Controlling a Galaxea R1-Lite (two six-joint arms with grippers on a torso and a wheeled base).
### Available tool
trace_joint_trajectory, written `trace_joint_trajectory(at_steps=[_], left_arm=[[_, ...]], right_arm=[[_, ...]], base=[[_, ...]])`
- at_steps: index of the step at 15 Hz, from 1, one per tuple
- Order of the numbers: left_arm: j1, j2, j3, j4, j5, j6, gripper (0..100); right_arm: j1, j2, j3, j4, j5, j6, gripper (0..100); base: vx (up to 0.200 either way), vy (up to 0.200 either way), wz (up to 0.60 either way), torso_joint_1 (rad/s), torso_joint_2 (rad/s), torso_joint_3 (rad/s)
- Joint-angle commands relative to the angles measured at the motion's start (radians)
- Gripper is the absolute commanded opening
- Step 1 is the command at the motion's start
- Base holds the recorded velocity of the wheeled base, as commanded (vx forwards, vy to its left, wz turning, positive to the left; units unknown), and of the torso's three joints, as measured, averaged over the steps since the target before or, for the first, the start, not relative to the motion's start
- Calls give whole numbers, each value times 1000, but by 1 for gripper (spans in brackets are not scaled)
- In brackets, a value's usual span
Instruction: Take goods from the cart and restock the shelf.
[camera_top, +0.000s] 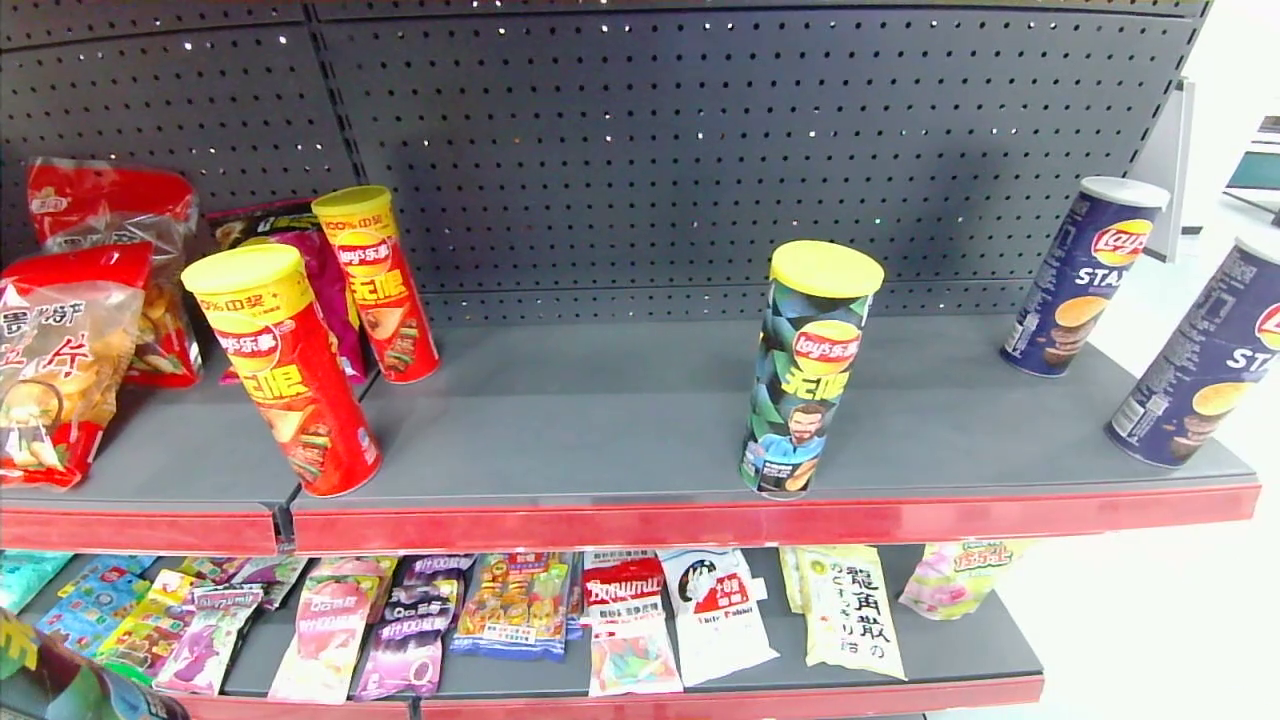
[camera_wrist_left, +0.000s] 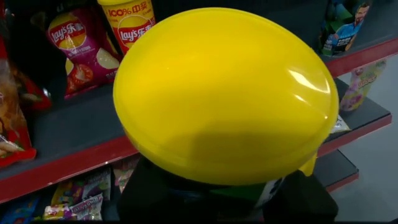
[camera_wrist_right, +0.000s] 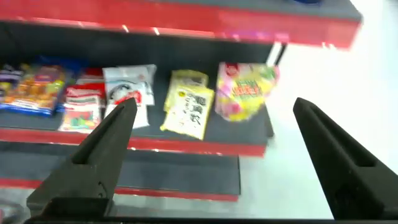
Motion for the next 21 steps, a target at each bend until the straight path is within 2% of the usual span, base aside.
trace_joint_trajectory(at_steps=[1,4,6,7,12,21], left_arm=[[1,19,1,-5,-11,-1,0],[1,53,1,-28,-23,-1,0],[1,79,1,-55,-24,-1,0],[0,87,2,-71,-26,-2,0],[1,79,39,-74,-47,-2,0],[1,84,44,-75,-46,-5,0]], right_arm=[[-9,-164,39,20,-21,5,100],[-9,-164,96,-61,52,34,100],[-9,-164,172,-204,15,37,100],[-9,-164,179,-218,-15,52,100],[-9,-164,177,-188,-9,107,100],[-9,-164,177,-188,-8,104,100]], base=[[0,0,0,0,0,0],[0,0,0,0,0,0],[0,0,0,0,0,0],[0,0,0,0,0,0],[0,0,0,0,0,0],[0,0,0,0,0,0]])
